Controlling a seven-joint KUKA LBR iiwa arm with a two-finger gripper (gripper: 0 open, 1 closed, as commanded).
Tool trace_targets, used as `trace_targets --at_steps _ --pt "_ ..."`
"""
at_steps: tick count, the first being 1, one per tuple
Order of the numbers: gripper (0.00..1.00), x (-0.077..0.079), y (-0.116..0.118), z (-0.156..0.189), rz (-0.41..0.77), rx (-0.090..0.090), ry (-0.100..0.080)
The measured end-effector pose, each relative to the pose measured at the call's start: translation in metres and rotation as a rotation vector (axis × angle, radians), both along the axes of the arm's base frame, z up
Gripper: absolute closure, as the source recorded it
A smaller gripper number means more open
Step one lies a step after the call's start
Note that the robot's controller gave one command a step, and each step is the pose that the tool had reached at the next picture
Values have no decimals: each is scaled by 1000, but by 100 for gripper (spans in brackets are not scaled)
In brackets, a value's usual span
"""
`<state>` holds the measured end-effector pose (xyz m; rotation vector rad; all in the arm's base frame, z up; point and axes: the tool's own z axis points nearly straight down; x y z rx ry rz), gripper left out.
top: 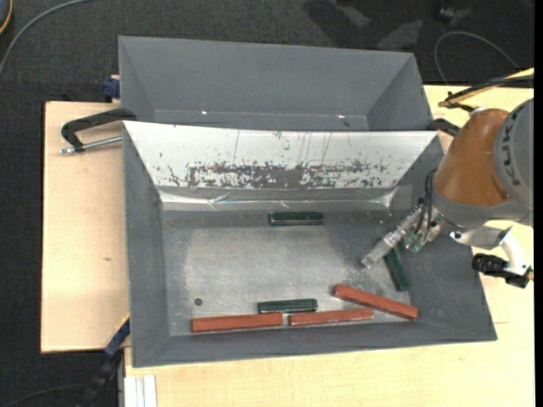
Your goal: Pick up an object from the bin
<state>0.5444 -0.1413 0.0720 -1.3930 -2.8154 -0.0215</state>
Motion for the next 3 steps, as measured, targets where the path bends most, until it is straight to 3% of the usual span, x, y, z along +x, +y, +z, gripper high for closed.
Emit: trace_targets --at_steps 1,2,3 --pt "0 -3 42 -2 -155 -8 8" --pt "100 -3 40 -2 -155 -11 8" --pt "100 -1 40 33 -153 -13 -1"
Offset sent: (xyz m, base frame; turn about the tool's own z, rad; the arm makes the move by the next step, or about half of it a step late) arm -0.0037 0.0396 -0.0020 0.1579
